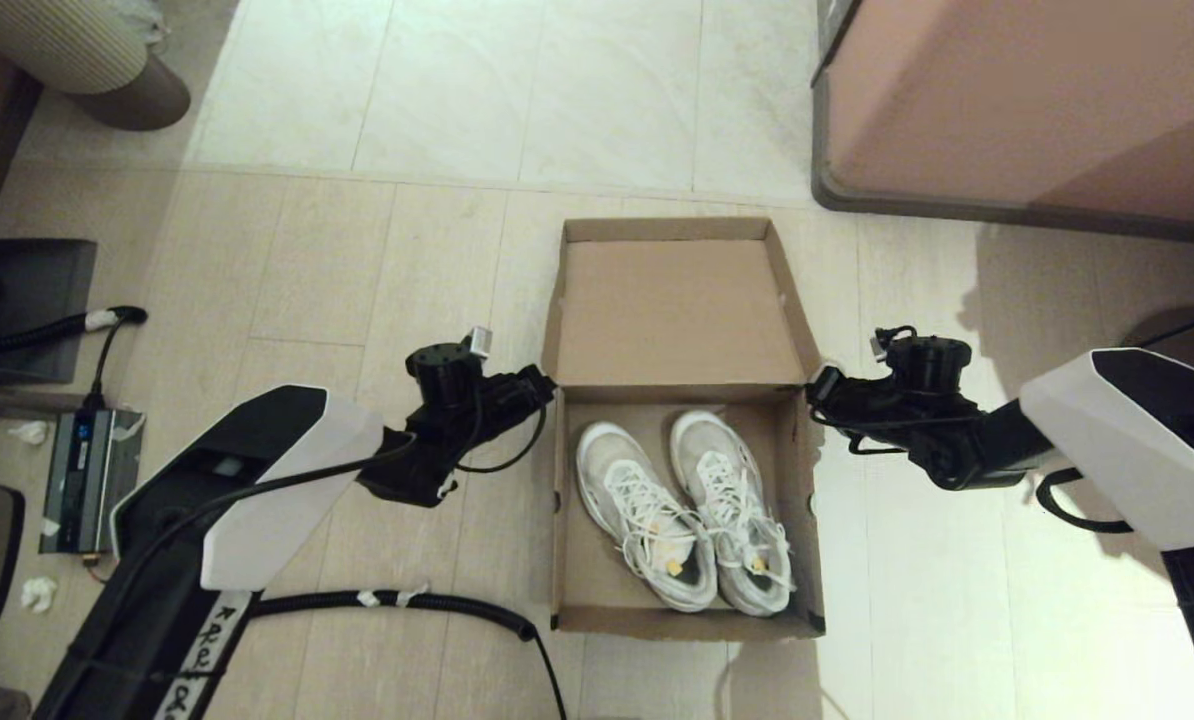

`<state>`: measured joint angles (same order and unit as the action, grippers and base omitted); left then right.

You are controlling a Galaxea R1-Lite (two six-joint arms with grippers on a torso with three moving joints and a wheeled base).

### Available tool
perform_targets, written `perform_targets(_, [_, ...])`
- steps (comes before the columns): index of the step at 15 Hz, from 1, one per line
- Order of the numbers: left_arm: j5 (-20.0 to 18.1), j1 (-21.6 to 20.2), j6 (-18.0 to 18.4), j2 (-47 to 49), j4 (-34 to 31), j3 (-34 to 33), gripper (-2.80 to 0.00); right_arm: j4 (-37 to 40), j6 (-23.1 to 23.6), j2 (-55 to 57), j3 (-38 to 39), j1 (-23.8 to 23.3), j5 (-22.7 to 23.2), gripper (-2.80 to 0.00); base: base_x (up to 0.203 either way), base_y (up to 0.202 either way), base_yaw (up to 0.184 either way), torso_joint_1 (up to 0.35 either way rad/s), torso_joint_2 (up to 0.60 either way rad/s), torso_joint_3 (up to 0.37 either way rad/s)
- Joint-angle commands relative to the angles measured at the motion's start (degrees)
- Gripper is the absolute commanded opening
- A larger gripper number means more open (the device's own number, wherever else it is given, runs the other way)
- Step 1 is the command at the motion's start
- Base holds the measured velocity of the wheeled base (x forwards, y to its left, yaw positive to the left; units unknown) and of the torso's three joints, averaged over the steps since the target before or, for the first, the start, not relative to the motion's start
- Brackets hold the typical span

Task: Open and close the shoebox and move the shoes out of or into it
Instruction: Close the shoe box

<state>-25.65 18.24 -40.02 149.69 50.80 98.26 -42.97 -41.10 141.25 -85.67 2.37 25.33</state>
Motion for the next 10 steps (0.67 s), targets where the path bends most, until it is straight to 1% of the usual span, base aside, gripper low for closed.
perform_targets(1, [0.0, 0.0, -0.2, -0.5, 0.9, -1.0, -2.80, -0.3, -0.2, -2.5, 3.2, -0.5, 0.7, -2.80, 0.000, 0.000, 0.000, 0.000, 0.00, 0.000])
perform_targets(3, [0.1, -0.5, -0.2, -0.5, 1.8, -1.3, -2.80, -0.4, 0.1, -3.8, 6.2, -0.8, 1.2, -2.80, 0.000, 0.000, 0.000, 0.000, 0.00, 0.000])
perform_targets(5, [0.7, -0.6, -0.2, -1.3, 2.0, -2.6, -2.80, -1.5, 0.3, -5.3, 10.1, -1.6, 3.7, -2.80, 0.000, 0.000, 0.000, 0.000, 0.00, 0.000])
perform_targets(6, [0.7, -0.7, -0.2, -1.9, 2.2, -3.7, -2.80, -3.1, 0.1, -5.7, 11.0, -1.9, 4.0, -2.80, 0.000, 0.000, 0.000, 0.000, 0.00, 0.000])
perform_targets(8, [0.8, -1.3, -0.2, -2.5, 2.2, -3.8, -2.80, -3.8, -0.3, -4.9, 8.1, -3.4, 4.1, -2.80, 0.000, 0.000, 0.000, 0.000, 0.00, 0.000])
perform_targets(10, [0.8, -1.7, -0.2, -3.4, 2.2, -3.9, -2.80, -3.1, -1.5, -2.9, 1.6, -4.6, 4.3, -2.80, 0.000, 0.000, 0.000, 0.000, 0.00, 0.000])
